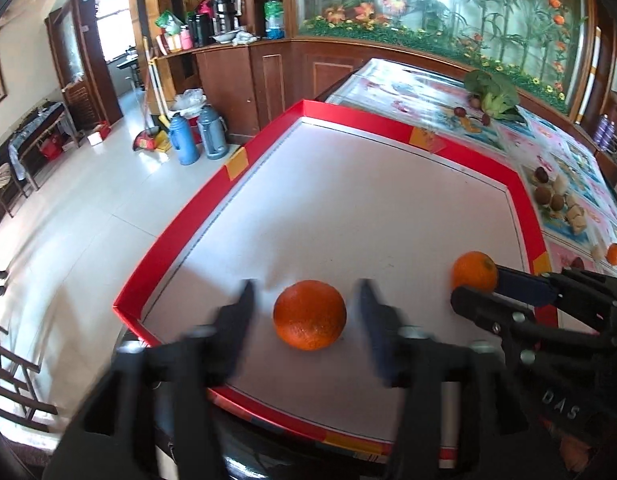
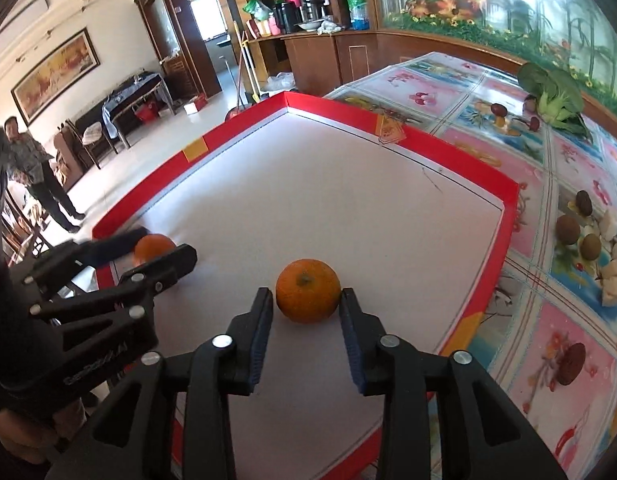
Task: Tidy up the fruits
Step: 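Carry both oranges over the white tray and open both grippers, then grasp the dark red date with the left gripper while the right grasps an orange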
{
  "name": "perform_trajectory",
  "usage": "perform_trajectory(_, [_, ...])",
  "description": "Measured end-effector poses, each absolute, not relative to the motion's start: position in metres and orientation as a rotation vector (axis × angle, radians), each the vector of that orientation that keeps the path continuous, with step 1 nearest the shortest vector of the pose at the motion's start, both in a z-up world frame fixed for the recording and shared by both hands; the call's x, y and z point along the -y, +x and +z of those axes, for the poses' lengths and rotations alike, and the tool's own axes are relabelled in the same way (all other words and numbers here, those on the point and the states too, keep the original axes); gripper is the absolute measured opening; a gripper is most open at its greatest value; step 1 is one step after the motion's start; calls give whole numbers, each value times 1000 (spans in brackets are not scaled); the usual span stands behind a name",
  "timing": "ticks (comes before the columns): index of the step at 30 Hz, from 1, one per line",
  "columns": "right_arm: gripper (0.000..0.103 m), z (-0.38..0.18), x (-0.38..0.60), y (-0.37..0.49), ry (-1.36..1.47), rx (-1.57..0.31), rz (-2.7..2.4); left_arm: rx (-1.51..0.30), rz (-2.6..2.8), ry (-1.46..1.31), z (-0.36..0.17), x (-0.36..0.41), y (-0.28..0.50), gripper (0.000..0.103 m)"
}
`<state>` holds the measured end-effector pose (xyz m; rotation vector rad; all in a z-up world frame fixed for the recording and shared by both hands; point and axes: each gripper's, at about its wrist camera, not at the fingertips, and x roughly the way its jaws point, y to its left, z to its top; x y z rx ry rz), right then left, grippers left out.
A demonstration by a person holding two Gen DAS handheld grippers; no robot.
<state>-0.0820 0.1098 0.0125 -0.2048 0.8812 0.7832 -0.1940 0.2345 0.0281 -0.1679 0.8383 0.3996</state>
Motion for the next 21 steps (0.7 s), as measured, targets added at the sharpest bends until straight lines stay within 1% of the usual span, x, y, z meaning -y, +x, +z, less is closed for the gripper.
perform_trajectory(1, [38,16,-105,-83,-194,-864,798,-822,410,-168,31,-234,-196,79])
perform_trajectory(2, [41,20,-101,-85,-184,-845,804,-810,420,-161,34,-233,-197,80])
perform_trajectory(3, [47,25,-93,-85,-170,-819,804,-803,429,-150,36,-232,-198,80])
perform_trajectory(5, [52,32,-79,-86,-144,-776,804,-796,437,-143,41,-230,-197,83])
perform_trajectory(7, [52,41,-53,-83,-122,-718,778,-781,429,-148,46,-225,-197,85])
perform_trajectory(8, [52,44,-42,-82,-114,-699,760,-778,423,-147,47,-221,-196,88])
perform_trajectory(11, [53,52,12,-69,-55,-648,666,-754,386,-120,54,-201,-194,89])
perform_trajectory(15, [55,56,85,-52,32,-623,496,-714,301,-72,66,-167,-189,91])
perform_trajectory(21, [55,56,177,-34,145,-627,302,-725,113,33,70,-95,-167,93])
